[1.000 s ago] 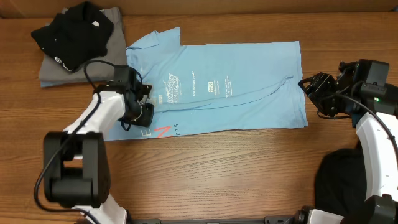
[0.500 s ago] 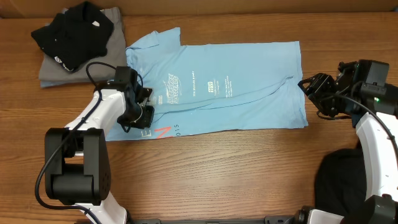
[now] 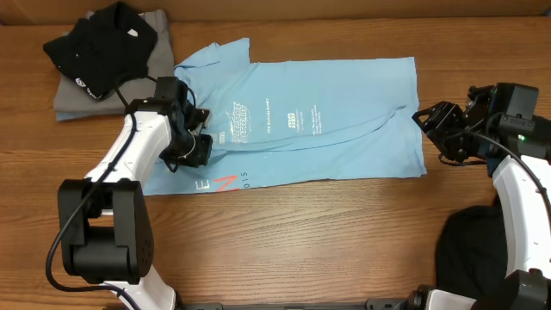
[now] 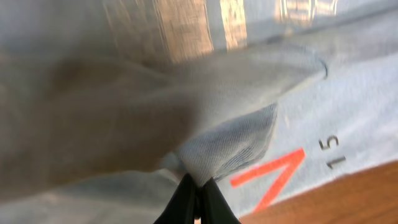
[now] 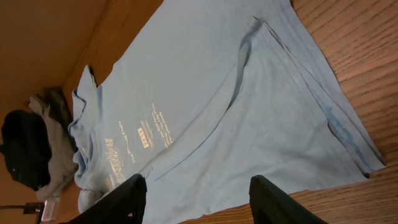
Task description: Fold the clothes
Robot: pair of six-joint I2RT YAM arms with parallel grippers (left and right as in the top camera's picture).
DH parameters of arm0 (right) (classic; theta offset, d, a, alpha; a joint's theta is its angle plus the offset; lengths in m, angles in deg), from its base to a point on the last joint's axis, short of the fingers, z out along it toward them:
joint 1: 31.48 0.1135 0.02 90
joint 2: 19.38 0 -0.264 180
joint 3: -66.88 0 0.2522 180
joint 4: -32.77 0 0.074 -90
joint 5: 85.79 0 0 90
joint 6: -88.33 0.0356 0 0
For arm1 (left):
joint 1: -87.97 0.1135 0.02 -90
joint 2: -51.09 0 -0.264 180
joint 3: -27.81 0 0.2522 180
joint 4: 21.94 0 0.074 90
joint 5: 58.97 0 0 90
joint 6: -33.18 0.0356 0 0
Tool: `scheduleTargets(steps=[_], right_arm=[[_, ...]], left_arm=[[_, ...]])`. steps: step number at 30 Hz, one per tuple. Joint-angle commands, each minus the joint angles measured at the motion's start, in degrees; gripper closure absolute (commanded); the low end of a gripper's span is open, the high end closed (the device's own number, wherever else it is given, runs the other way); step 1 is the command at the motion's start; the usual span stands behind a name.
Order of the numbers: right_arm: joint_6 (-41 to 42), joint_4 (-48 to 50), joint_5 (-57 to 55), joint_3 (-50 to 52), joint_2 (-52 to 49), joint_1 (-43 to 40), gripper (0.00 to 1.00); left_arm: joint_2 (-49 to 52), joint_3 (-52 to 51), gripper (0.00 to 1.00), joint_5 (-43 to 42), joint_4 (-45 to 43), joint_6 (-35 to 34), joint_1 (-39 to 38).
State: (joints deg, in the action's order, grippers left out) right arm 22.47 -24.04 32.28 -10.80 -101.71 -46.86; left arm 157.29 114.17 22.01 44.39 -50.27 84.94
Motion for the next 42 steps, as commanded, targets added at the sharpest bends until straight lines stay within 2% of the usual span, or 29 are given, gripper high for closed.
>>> scheduleTargets(steps=[1, 8, 14, 15, 16, 20, 23, 25, 29, 35, 42], right_arm=[[-0.4, 0.3, -0.9, -1.0, 0.7, 0.0, 0.43], [-0.6, 0.3, -1.3, -1.0, 0.7, 0.0, 0.43], [-1.1, 0.3, -1.5, -1.0, 0.7, 0.0, 0.42], [-2.0, 0.4, -1.5, -1.0, 0.7, 0.0, 0.42], [-2.4, 0.5, -1.6, -1.1, 0.7, 0.0, 0.41], [-4.5, 0.7, -1.6, -3.3, 0.9, -0.1, 0.37], [-6.7, 0.7, -1.7, -5.5, 0.8, 0.0, 0.31], [-6.8, 0.5, -1.7, -5.6, 0.8, 0.0, 0.31], [-5.8, -4.0, -4.6, -5.5, -1.2, 0.0, 0.32], [-4.0, -15.1, -7.5, -3.7, -9.8, -0.1, 0.32], [0.4, -12.8, -10.7, -0.8, -20.7, -0.2, 0.34]], left_arm=[[-0.2, 1.0, 0.96, -1.9, 2.5, -2.8, -0.7], [-0.2, 1.0, 0.94, -2.0, 3.9, -4.0, -0.9], [-0.2, 1.3, 0.70, -1.1, 4.4, -4.0, -0.9], [-0.2, 1.8, 0.62, -0.7, 5.1, -4.0, -0.7], [-0.2, 2.6, 0.59, -0.5, 5.9, -4.0, -0.3], [-0.2, 10.9, 0.59, 1.0, 12.9, -4.0, 2.6], [-0.2, 17.2, 0.59, -0.3, 16.7, -4.0, 4.9], [-0.2, 19.3, 0.57, -0.7, 17.8, -4.0, 5.7], [-0.1, 18.6, 0.58, 0.8, 19.8, -3.4, 5.8], [-0.1, 14.8, 0.59, 5.5, 23.7, -10.5, 8.3], [-0.1, 9.9, 0.56, 5.4, 24.0, -11.2, 16.7]])
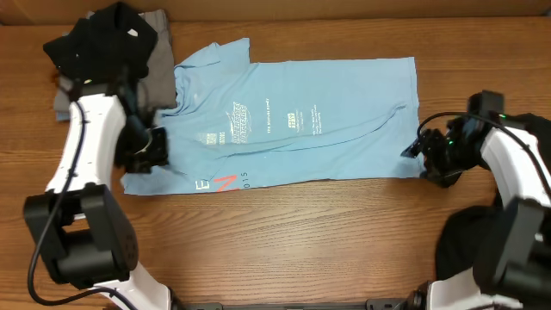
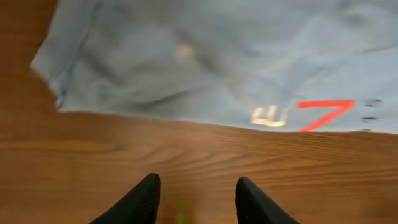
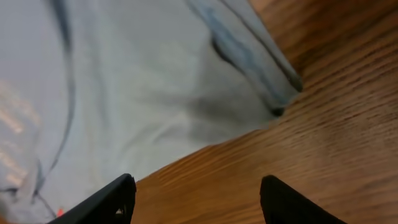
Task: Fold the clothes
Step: 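Move both grippers to the folded shirt's left and right edges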
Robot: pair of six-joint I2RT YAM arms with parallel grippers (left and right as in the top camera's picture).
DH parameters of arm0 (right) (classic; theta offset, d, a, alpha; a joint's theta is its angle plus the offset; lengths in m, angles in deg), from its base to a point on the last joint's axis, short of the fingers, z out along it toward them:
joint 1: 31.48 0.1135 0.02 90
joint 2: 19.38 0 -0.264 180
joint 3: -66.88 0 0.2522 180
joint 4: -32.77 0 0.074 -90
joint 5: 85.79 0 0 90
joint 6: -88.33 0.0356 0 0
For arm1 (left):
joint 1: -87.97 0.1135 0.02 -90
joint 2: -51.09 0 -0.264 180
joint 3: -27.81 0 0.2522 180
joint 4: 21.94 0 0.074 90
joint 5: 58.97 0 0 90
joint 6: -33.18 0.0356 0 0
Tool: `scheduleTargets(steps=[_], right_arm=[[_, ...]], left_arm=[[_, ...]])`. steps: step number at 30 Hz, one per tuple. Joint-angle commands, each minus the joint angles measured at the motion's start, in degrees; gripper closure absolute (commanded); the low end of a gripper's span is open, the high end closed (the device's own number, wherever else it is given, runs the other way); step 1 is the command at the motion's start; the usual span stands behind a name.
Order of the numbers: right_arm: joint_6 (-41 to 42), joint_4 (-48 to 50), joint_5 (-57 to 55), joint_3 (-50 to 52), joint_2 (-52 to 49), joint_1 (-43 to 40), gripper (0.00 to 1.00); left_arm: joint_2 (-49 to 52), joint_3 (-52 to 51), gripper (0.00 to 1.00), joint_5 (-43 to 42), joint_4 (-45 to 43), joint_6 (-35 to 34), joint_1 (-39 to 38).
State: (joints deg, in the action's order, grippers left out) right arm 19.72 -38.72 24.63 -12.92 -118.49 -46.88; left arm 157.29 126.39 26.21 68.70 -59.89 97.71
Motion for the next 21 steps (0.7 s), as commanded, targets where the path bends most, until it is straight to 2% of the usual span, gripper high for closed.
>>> scheduleTargets(steps=[1, 4, 8, 13, 14, 16, 18, 19, 20, 21], right_arm=[[3.1, 3.4, -3.0, 1.5, -5.0, -0.2, 0.36], [2.9, 6.4, -4.4, 1.6, -6.8, -0.2, 0.51], [3.6, 6.8, -9.9, 1.6, -6.9, -0.2, 0.54], [4.0, 6.4, -11.4, 1.7, -6.9, -0.2, 0.59], [4.0, 6.5, -11.4, 1.7, -6.9, -0.2, 0.62], [4.0, 6.9, -11.5, 1.7, -6.9, -0.2, 0.67], [4.0, 7.4, -12.5, 1.8, -6.9, -0.2, 0.74], [4.5, 7.4, -13.9, 1.8, -6.9, -0.2, 0.79], [5.7, 7.1, -16.6, 1.8, -6.9, -0.2, 0.86], [5.7, 6.9, -16.9, 1.8, -6.9, -0.3, 0.91]], left_arm=[[-0.1, -3.1, 0.56, 1.2, -0.7, -1.4, 5.0], [-0.1, -6.0, 0.54, 0.4, -3.7, -0.8, 8.0], [-0.1, -10.6, 0.55, -4.1, -9.1, 0.8, 9.0], [-0.1, -17.2, 0.53, -4.0, -17.4, 0.7, 8.6], [-0.1, -18.4, 0.55, -3.9, -18.8, 0.8, 8.6], [-0.1, -20.2, 0.62, -3.5, -20.8, 0.8, 8.6], [-0.1, -21.7, 0.74, -3.2, -22.6, 0.7, 8.6], [-0.1, -22.2, 0.83, -2.6, -23.1, 0.7, 8.7], [-0.1, -22.5, 0.95, -1.5, -23.3, 0.7, 8.7], [-0.1, -22.5, 0.96, -0.7, -23.3, 0.3, 8.7]])
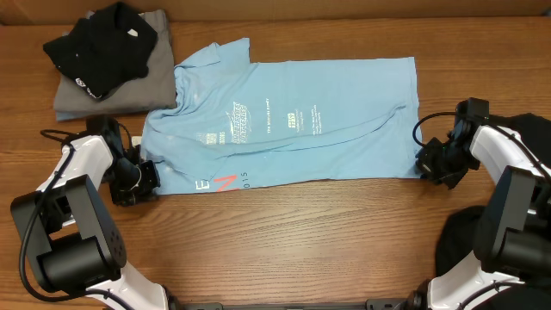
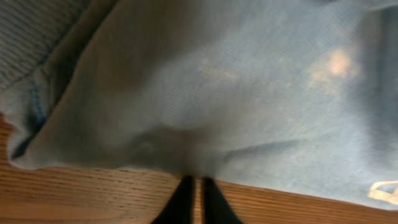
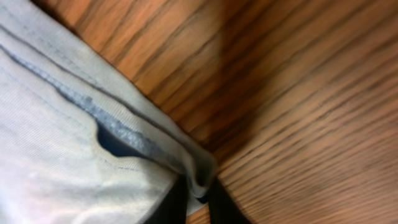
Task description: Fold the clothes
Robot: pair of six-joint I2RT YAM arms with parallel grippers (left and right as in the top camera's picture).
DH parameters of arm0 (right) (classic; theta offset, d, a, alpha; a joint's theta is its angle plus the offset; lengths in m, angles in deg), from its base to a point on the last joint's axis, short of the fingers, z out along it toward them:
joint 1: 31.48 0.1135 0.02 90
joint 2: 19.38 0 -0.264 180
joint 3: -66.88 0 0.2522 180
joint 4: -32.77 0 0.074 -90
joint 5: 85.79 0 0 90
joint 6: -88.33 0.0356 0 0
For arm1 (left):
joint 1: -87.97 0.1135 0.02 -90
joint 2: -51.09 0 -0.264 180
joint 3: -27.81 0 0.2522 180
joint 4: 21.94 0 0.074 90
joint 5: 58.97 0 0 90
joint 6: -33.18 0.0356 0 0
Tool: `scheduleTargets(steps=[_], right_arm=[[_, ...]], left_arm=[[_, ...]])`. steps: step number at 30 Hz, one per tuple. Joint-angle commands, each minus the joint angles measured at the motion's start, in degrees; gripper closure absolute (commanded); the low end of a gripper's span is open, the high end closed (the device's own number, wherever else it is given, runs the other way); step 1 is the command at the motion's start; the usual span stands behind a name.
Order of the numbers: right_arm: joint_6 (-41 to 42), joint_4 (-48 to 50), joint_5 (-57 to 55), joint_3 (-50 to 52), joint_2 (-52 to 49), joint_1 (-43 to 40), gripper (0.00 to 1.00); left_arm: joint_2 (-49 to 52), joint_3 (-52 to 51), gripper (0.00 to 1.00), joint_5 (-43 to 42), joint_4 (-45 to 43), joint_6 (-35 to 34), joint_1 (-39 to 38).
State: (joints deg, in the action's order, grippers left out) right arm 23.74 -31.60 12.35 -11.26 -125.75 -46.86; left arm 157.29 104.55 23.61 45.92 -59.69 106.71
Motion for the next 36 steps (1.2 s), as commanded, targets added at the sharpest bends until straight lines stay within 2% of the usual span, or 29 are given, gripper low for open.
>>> scheduleTargets(steps=[1, 10, 17, 21, 22, 25, 27, 31, 36], right_arm=[[1.7, -0.7, -4.8, 0.2, 0.4, -0.7, 0.94], [1.6, -8.1, -6.2, -0.2, 0.6, -5.8, 0.96], [-0.2, -13.7, -6.2, -0.2, 1.3, -6.5, 0.95], [-1.2, -15.5, -6.2, -0.2, 2.5, -6.4, 0.88], [-1.2, -15.6, -6.1, -0.2, 2.9, -6.4, 0.85], [-1.3, -15.3, -5.3, -0.2, 4.6, -7.1, 0.77], [-1.6, -15.1, -4.0, -0.2, 6.3, -7.6, 0.72], [-3.9, -14.6, 1.1, -0.2, 9.7, -8.0, 0.64], [-4.7, -15.0, 4.7, -0.2, 11.1, -8.0, 0.59]], left_arm=[[-0.1, -0.5, 0.96, 2.7, -0.2, 0.0, -0.2], [-0.2, 3.0, 0.96, 4.1, 3.2, -0.6, 3.9], [-0.2, 7.2, 0.96, 8.1, 7.7, -2.1, 6.1], [-0.2, 9.0, 0.96, 6.5, 8.7, -1.9, 6.4], [-0.2, 9.1, 0.94, 5.3, 8.9, -1.5, 6.3], [-0.2, 9.0, 0.73, -0.6, 9.5, 1.8, 6.2], [-0.2, 8.9, 0.66, -3.0, 9.7, 3.0, 5.9], [-0.2, 7.2, 0.59, -3.1, 8.1, 3.1, 5.2], [-0.1, 2.3, 0.54, -3.1, 2.8, 3.1, 5.1]])
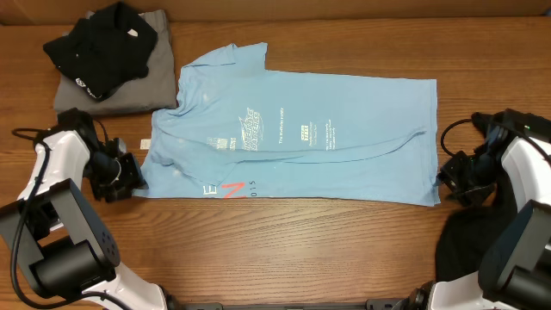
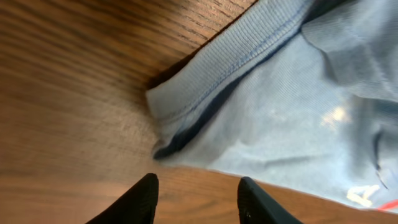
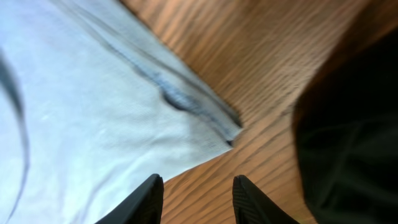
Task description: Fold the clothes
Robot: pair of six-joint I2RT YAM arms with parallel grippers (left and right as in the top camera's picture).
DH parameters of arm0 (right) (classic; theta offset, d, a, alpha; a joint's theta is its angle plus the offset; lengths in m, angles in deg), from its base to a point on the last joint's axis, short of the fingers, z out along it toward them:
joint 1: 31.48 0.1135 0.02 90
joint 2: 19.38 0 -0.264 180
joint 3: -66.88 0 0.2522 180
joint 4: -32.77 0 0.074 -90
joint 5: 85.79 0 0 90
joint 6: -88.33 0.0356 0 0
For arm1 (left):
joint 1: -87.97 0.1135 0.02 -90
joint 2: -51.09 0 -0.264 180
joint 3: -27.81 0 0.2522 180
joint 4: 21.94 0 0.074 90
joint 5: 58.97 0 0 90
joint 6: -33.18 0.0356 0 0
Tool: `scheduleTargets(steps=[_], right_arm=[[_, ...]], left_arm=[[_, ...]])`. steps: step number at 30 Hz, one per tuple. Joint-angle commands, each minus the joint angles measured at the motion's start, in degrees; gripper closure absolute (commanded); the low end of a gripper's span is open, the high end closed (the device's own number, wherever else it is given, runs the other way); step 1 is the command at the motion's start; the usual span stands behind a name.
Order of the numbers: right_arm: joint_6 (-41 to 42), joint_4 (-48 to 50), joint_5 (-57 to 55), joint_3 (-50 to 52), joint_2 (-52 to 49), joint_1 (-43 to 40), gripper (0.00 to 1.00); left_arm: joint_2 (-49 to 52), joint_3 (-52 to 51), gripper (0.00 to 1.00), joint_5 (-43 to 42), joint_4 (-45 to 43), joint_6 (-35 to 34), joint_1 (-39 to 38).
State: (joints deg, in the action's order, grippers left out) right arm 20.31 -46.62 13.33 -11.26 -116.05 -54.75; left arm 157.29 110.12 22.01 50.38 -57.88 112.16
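A light blue T-shirt (image 1: 293,138) with white print and a red mark lies spread flat across the table, collar at the left, hem at the right. My left gripper (image 1: 120,181) stands open just off the shirt's near-left corner (image 2: 186,124), with bare wood between its fingers (image 2: 140,199). At the shirt's near-right corner (image 3: 217,134) my right gripper (image 1: 455,182) is open too, and only wood shows between its fingers (image 3: 249,199).
A folded stack, a black garment (image 1: 99,43) on a grey one (image 1: 146,82), sits at the back left. A dark garment (image 1: 478,250) lies at the near right, beside the right arm (image 1: 521,172) and seen also as a dark mass (image 3: 348,124).
Both grippers have opened and let go of the shirt's near corners. The shirt now lies shifted to the right and flatter; the right gripper sits farther right than before.
My left gripper was shut on a fold of shirt near the print while the right hovered open off the hem. Then both were open beside the near corners. Then each was shut on a corner. Now both are open and the shirt lies stretched out.
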Motion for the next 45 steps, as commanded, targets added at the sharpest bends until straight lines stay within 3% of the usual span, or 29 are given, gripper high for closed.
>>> scheduleTargets(steps=[1, 5, 6, 9, 10, 15, 21, 24, 26, 36, 42, 45], right_arm=[[-1.3, 0.1, 4.1, -0.2, 1.4, -0.1, 0.59], [-2.3, 0.2, 5.0, -0.2, 1.4, -0.1, 0.58], [-2.3, 0.3, 5.0, -0.2, 1.4, -0.1, 0.58], [-2.3, 0.2, 5.0, -0.2, 1.4, -0.1, 0.58], [-2.3, 0.1, 5.0, -0.2, 1.4, -0.1, 0.58], [-2.3, 0.8, 5.1, 1.3, 1.4, -0.1, 0.50], [-0.7, 2.1, 6.2, 6.1, 1.4, -0.1, 0.51], [-0.7, 3.3, 7.7, 8.5, 1.4, 0.2, 0.56], [-0.5, 5.3, 7.7, 10.3, 1.4, 0.4, 0.64], [2.3, 10.9, 7.3, 15.6, 1.4, 0.4, 0.78], [2.3, 13.7, 5.5, 14.6, 1.4, -0.2, 0.96], [2.0, 13.1, 3.7, 13.2, 1.4, -0.7, 0.96]], left_arm=[[-0.1, -4.3, 0.54, -1.2, -2.8, 1.2, -0.3], [-0.1, -7.7, 0.56, 0.2, -9.1, 0.2, -0.3], [-0.1, -8.2, 0.62, 0.2, -9.9, 0.2, -0.3], [-0.1, -8.6, 0.94, 1.0, -9.4, 0.1, -0.3], [-0.1, -8.5, 0.96, 1.5, -9.1, -0.4, -0.2], [-0.2, -7.9, 0.96, 7.1, -6.8, -4.0, 0.7], [-0.2, -4.9, 0.96, 5.7, -5.0, -6.1, 4.7], [-0.2, -4.6, 0.96, 4.0, -5.0, -6.1, 5.4], [-0.2, -4.6, 0.96, 3.7, -5.0, -6.0, 5.4], [-0.2, -4.6, 0.96, 3.6, -4.6, -5.4, 5.4], [-0.2, -4.6, 0.96, 3.7, -4.6, -5.4, 5.4], [-0.2, -4.6, 0.96, 3.7, -4.7, -5.4, 5.5]])
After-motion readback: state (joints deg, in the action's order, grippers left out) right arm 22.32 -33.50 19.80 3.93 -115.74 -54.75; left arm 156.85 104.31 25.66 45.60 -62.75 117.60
